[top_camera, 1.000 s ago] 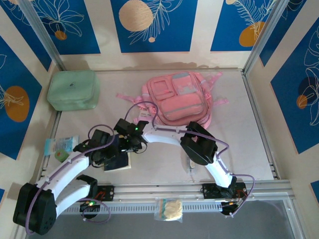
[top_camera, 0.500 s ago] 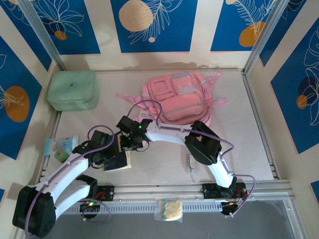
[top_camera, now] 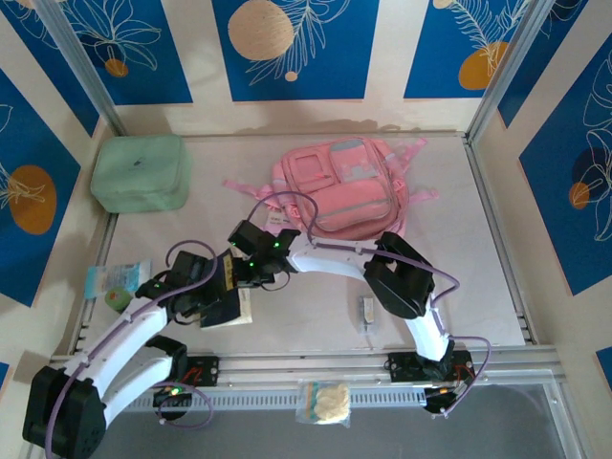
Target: Pack books, pencil case, and school supplies into a backpack
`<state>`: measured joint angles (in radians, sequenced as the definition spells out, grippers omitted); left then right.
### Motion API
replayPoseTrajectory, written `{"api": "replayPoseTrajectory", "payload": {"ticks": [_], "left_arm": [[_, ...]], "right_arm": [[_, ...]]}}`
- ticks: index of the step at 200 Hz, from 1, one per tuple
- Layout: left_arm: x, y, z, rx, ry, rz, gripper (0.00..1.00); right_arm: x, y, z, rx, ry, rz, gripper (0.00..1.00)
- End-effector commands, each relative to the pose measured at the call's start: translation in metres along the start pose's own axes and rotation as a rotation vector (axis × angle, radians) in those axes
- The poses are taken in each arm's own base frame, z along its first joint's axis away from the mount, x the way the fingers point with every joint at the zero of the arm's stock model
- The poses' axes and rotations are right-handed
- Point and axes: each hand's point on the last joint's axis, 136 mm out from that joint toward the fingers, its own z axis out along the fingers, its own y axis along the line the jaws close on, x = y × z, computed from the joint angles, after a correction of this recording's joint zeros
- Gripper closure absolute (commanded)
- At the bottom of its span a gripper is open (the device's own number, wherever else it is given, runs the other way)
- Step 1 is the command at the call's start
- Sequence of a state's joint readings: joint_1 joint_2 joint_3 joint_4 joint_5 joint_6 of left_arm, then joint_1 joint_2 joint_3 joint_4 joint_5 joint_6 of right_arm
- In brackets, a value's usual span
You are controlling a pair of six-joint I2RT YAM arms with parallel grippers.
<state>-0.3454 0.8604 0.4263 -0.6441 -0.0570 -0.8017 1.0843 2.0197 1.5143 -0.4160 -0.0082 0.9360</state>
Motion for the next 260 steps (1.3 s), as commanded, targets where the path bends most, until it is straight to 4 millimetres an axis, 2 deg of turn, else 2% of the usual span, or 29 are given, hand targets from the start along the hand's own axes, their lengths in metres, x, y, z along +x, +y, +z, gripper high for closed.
{"api": "replayPoseTrajectory", "payload": {"ticks": [1,36,51,77,100,134,147,158,189,207,232,260], "left_arm": [[-0.019,-0.004,-0.03,-0.013,-0.055,0.033,0.34],[-0.054,-0.013,-0.082,0.015,-0.175,0.059,0.3],[-0.064,-0.022,-0.103,0.06,-0.201,0.074,0.28],[-0.076,-0.037,-0.136,0.134,-0.236,0.111,0.24],[-0.075,-0.069,-0.157,0.302,-0.217,0.175,0.21],[-0.069,-0.126,-0.18,0.625,-0.17,0.232,0.24],[-0.069,-0.142,-0.185,0.726,-0.162,0.231,0.25],[-0.069,-0.151,-0.182,0.769,-0.145,0.223,0.28],[-0.061,-0.182,-0.176,0.899,-0.097,0.24,0.29],[-0.06,-0.199,-0.18,0.972,-0.092,0.244,0.29],[-0.055,-0.218,-0.175,1.024,-0.055,0.237,0.3],[-0.049,-0.241,-0.185,1.127,-0.048,0.258,0.36]], "right_arm": [[-0.004,0.028,-0.037,-0.109,-0.046,-0.026,1.0],[-0.009,0.035,-0.076,-0.161,-0.107,-0.049,1.0],[-0.012,0.039,-0.099,-0.197,-0.137,-0.066,1.0],[-0.013,0.035,-0.137,-0.226,-0.187,-0.089,1.0],[-0.011,0.023,-0.168,-0.232,-0.217,-0.12,1.0],[-0.015,0.004,-0.217,-0.33,-0.259,-0.119,1.0],[-0.017,-0.004,-0.233,-0.363,-0.276,-0.118,1.0],[-0.019,-0.011,-0.244,-0.368,-0.296,-0.121,1.0],[-0.021,-0.024,-0.272,-0.442,-0.312,-0.099,1.0],[-0.021,-0.029,-0.28,-0.468,-0.318,-0.086,1.0],[-0.023,-0.032,-0.289,-0.511,-0.329,-0.072,1.0],[-0.028,-0.038,-0.29,-0.535,-0.336,-0.057,1.0]]}}
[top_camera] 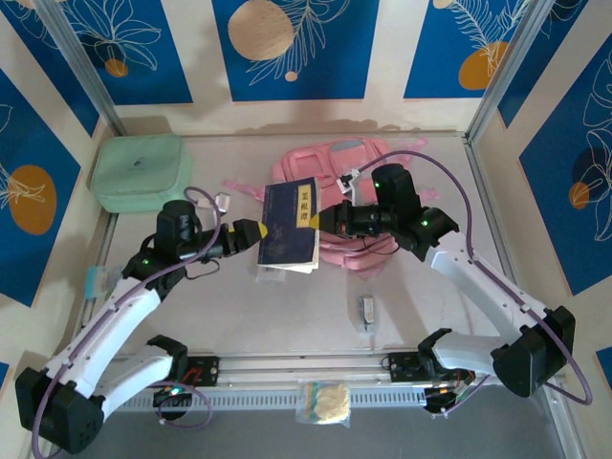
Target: Pack books, pencil case, and school supplies into a backpack
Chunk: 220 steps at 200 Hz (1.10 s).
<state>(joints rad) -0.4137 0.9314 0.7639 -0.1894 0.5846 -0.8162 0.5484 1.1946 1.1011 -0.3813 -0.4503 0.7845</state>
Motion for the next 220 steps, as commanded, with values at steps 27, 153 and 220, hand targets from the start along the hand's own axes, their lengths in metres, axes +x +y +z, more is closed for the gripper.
{"api": "replayPoseTrajectory", "payload": {"ticks": [27,153,220], "left_arm": [[-0.006,-0.052,0.011,0.195,-0.017,0.058,0.41],[-0.015,-0.073,0.024,0.229,-0.051,0.035,0.89],[-0.026,-0.098,0.033,0.314,-0.094,0.007,1.0]], "right_arm": [[-0.002,0.008,-0.008,-0.098,0.0,-0.012,1.0],[-0.005,-0.035,-0.012,-0.038,-0.01,0.05,0.75],[0.007,-0.036,-0.017,-0.163,0.013,0.159,0.0]]}}
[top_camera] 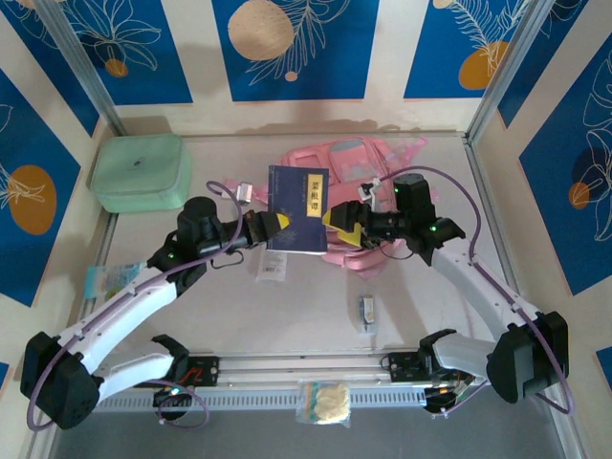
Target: Pack books, pencil case, and school supplies into a backpack
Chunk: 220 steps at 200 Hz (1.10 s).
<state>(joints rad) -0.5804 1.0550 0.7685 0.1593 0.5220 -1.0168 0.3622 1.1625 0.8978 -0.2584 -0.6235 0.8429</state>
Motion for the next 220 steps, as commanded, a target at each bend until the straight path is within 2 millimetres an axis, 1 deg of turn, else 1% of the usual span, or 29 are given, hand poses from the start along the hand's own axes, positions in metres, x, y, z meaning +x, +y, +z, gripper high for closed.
{"api": "replayPoseTrajectory", "payload": {"ticks": [1,20,34,41,56,66,74,87,108,122,132,142,159,175,191,203,213,220], "left_arm": [[-0.018,-0.045,0.005,0.129,-0.057,0.045,1.0],[-0.019,-0.058,0.011,0.183,-0.06,0.048,1.0],[-0.017,-0.063,0.015,0.189,-0.054,0.054,1.0],[-0.016,-0.064,0.017,0.188,-0.046,0.059,1.0],[-0.014,-0.06,0.02,0.173,-0.04,0.063,1.0],[-0.014,-0.053,0.021,0.142,-0.041,0.062,1.0],[-0.013,-0.045,0.022,0.103,-0.04,0.067,1.0],[-0.011,-0.032,0.022,0.033,-0.03,0.077,1.0],[-0.009,-0.023,0.021,-0.018,-0.03,0.096,1.0],[-0.008,-0.017,0.021,-0.034,-0.028,0.093,1.0],[-0.007,-0.017,0.022,-0.033,-0.022,0.086,1.0],[-0.006,-0.017,0.024,-0.029,-0.017,0.088,1.0],[-0.004,-0.015,0.025,-0.039,-0.007,0.096,1.0],[-0.002,-0.01,0.025,-0.06,-0.002,0.099,1.0],[-0.001,-0.012,0.024,-0.054,-0.003,0.102,1.0],[0.001,-0.011,0.025,-0.057,0.003,0.104,1.0],[0.001,-0.01,0.026,-0.059,0.005,0.1,1.0],[0.002,-0.012,0.028,-0.052,0.008,0.095,1.0]], "right_arm": [[0.008,0.021,-0.001,-0.123,0.038,-0.003,0.0],[0.01,0.018,0.007,-0.145,0.063,0.022,0.01],[0.011,0.02,0.01,-0.158,0.071,0.02,0.01],[0.011,0.026,0.011,-0.186,0.074,0.008,0.01],[0.01,0.045,0.008,-0.253,0.075,-0.037,0.0],[0.011,0.052,0.006,-0.268,0.075,-0.051,0.03],[0.01,0.054,0.004,-0.262,0.063,-0.055,0.07],[0.009,0.05,0.001,-0.219,0.035,-0.048,0.14],[0.009,0.045,-0.004,-0.189,0.013,-0.053,0.25],[0.007,0.045,-0.005,-0.198,0.003,-0.054,0.35],[0.005,0.044,-0.004,-0.193,-0.006,-0.052,0.43],[0.003,0.041,-0.002,-0.179,-0.011,-0.044,0.48],[0.0,0.038,-0.001,-0.166,-0.012,-0.042,0.62],[-0.002,0.034,0.0,-0.149,-0.022,-0.04,0.7],[-0.004,0.032,0.0,-0.132,-0.026,-0.041,0.81],[-0.005,0.031,0.0,-0.117,-0.025,-0.046,0.89],[-0.005,0.03,-0.001,-0.103,-0.028,-0.057,0.98],[-0.005,0.029,-0.001,-0.094,-0.033,-0.058,1.0]]}}
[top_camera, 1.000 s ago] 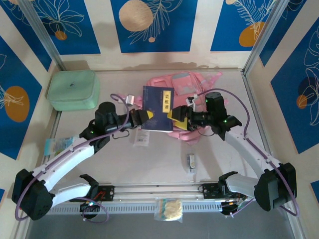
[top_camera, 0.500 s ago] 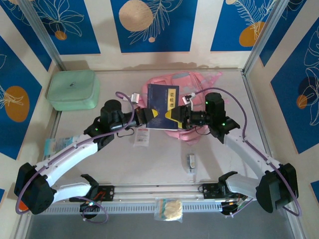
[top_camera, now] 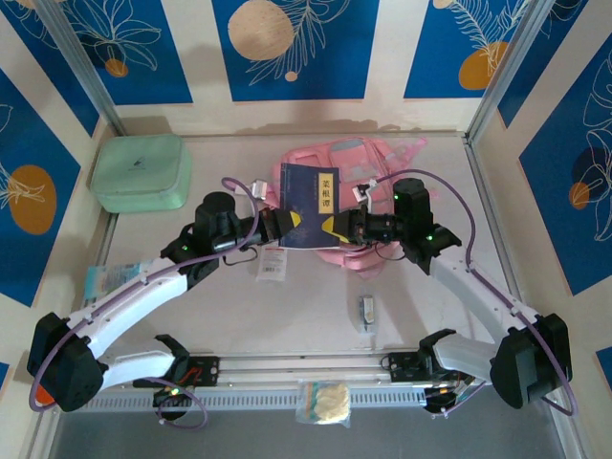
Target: Pack books, pencil case, and school supplies into a backpack
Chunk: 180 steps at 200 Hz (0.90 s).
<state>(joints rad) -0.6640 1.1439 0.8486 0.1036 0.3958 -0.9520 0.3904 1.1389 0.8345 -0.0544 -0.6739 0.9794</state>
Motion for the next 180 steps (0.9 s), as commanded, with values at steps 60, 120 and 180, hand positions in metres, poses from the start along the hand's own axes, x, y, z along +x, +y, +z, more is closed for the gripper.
{"api": "replayPoseTrajectory", "payload": {"ticks": [60,120,180], "left_arm": [[0.002,-0.009,0.0,-0.025,0.018,0.103,0.46],[0.007,0.021,0.002,-0.222,0.117,0.447,0.34],[0.033,0.032,0.068,-0.194,0.303,0.78,0.33]], "right_arm": [[-0.012,-0.001,-0.029,0.093,-0.087,-0.044,1.0],[-0.01,-0.033,-0.082,0.241,-0.212,0.041,1.0],[-0.008,-0.071,-0.129,0.364,-0.369,0.144,1.0]]}}
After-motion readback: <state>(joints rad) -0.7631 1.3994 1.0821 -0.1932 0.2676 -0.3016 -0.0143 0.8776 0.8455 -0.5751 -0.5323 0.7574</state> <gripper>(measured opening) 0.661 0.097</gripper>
